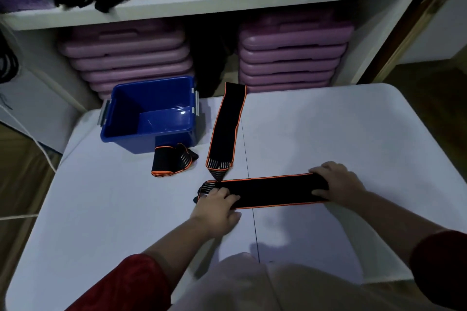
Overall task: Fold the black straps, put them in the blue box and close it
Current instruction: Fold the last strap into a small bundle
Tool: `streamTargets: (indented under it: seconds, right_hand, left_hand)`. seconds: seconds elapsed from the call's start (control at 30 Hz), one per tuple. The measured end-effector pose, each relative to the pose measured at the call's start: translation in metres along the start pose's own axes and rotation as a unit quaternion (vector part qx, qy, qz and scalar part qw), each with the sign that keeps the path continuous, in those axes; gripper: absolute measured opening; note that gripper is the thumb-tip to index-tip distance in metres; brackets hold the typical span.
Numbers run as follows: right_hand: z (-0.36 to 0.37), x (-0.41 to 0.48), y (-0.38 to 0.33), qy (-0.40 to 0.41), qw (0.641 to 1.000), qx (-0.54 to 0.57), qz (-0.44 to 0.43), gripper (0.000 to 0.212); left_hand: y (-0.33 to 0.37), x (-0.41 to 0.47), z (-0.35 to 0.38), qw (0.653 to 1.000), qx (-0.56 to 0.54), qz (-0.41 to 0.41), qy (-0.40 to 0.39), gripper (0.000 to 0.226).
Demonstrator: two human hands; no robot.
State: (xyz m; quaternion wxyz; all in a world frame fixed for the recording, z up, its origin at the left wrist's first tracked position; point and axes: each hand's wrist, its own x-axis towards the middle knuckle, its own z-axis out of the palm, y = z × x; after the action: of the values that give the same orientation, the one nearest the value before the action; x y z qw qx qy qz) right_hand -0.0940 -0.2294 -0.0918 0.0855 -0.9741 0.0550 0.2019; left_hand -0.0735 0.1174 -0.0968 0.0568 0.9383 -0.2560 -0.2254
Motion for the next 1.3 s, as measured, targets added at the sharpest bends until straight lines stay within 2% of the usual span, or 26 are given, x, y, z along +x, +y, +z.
streamTargets:
  seconds: [0.1,0.27,0.33,0.43,0.53,0.67,0.8,0.97,1.13,1.3]
  right_hand:
    - [-0.006,0.014,0.005,-0.014,0.999,0.031,-0.008,0.062]
    - [-0.014,0.032,0.011,0.018,0.98,0.195,-0.02,0.056]
    - [-0.019,0.037,0.015,0.02,0.971,0.238,-0.011,0.049]
    - [-0.024,0.044,0.024,-0.001,0.965,0.262,0.006,0.038]
    - [-0.03,0.051,0.031,-0.006,0.968,0.25,-0.012,0.037]
    - [-0.037,0.069,0.023,0.012,0.97,0.239,-0.045,0.034]
    - [-0.044,0.088,-0.007,0.007,0.965,0.244,-0.092,0.03]
    - [-0.05,0.102,-0.055,0.01,0.952,0.273,-0.136,0.022]
    - [-0.049,0.109,-0.09,0.02,0.951,0.262,-0.161,0.02]
    - [-0.042,0.115,-0.12,0.05,0.952,0.246,-0.173,0.017]
  left_hand:
    - [0.01,0.011,-0.006,0.999,-0.008,-0.019,0.051,0.048]
    - [0.009,0.043,-0.029,0.983,-0.017,-0.095,0.155,0.036]
    - [0.003,0.059,-0.038,0.975,-0.019,-0.149,0.162,0.041]
    - [-0.009,0.075,-0.043,0.973,-0.01,-0.203,0.111,0.047]
    - [-0.017,0.083,-0.044,0.976,-0.013,-0.194,0.094,0.033]
    - [-0.02,0.087,-0.061,0.97,-0.074,-0.152,0.172,0.024]
    - [-0.014,0.081,-0.078,0.962,-0.131,-0.066,0.232,0.019]
    - [-0.009,0.051,-0.075,0.953,-0.13,0.014,0.272,0.014]
    - [-0.033,-0.003,-0.046,0.959,-0.125,0.014,0.254,0.013]
    - [-0.064,-0.046,-0.022,0.963,-0.141,-0.053,0.224,0.016]
